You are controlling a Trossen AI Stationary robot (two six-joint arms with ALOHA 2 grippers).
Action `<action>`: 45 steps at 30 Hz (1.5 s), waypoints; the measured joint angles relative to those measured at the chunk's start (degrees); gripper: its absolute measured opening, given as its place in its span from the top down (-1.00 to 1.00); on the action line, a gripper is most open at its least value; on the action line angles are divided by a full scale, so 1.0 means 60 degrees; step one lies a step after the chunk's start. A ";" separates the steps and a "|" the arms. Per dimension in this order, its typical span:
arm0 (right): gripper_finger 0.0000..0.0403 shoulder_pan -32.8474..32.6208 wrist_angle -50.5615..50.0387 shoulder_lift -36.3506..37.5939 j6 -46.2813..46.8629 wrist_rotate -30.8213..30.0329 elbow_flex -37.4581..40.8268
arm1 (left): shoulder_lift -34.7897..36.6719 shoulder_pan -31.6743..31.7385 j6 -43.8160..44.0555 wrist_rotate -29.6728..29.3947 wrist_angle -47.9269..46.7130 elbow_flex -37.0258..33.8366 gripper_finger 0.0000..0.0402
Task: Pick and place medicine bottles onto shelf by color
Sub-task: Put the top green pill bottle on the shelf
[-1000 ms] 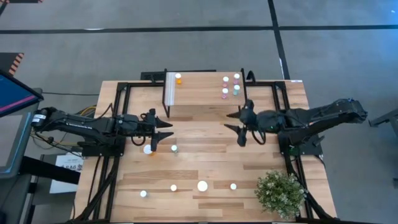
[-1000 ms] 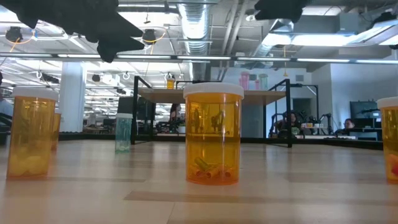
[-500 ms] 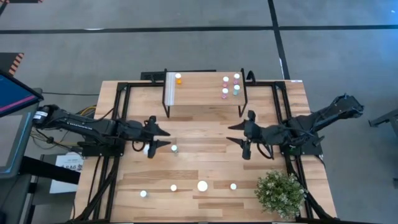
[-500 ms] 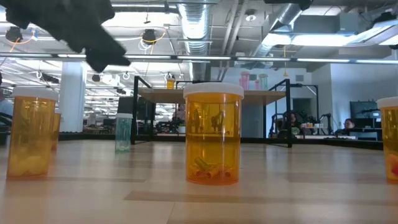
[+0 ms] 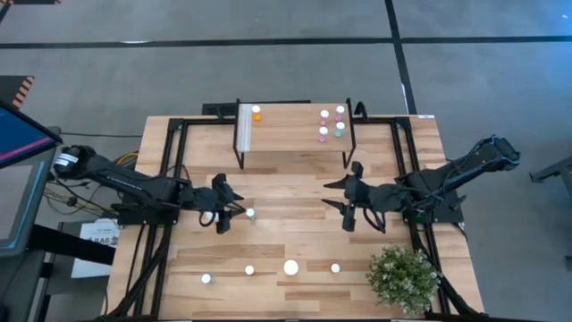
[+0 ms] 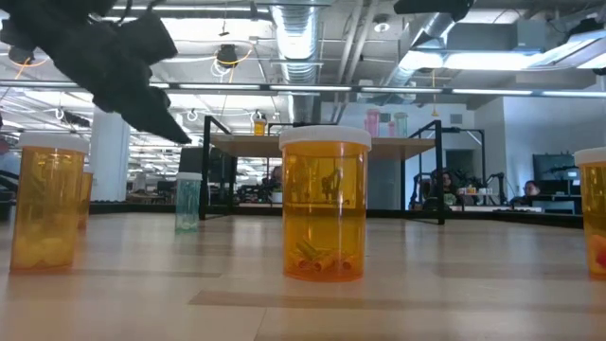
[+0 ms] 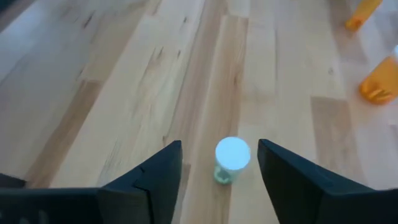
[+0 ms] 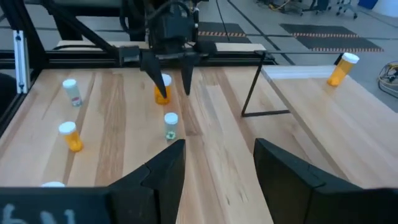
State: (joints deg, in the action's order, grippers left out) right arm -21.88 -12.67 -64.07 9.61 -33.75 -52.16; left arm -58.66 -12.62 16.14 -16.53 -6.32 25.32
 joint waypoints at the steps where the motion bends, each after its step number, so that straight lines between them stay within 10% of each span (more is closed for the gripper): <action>1: -0.04 -0.0002 -0.0022 -0.0001 0.0000 0.0002 0.0000 | -0.0223 0.0000 -0.0013 -0.0050 0.0157 0.0006 -0.06; 22: -0.04 -0.0102 -0.0022 0.0000 -0.0002 0.0122 0.0000 | -0.2870 0.0006 0.0262 0.0387 0.0749 0.0525 -0.27; 45: -0.04 -0.0101 -0.0032 0.0000 0.0076 0.0119 0.0007 | -0.2864 0.0248 0.0175 0.0455 0.0963 0.0525 0.43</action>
State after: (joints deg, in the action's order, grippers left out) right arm -22.48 -12.86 -64.07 10.07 -33.04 -52.12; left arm -75.84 -11.14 17.19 -13.80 -0.54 28.47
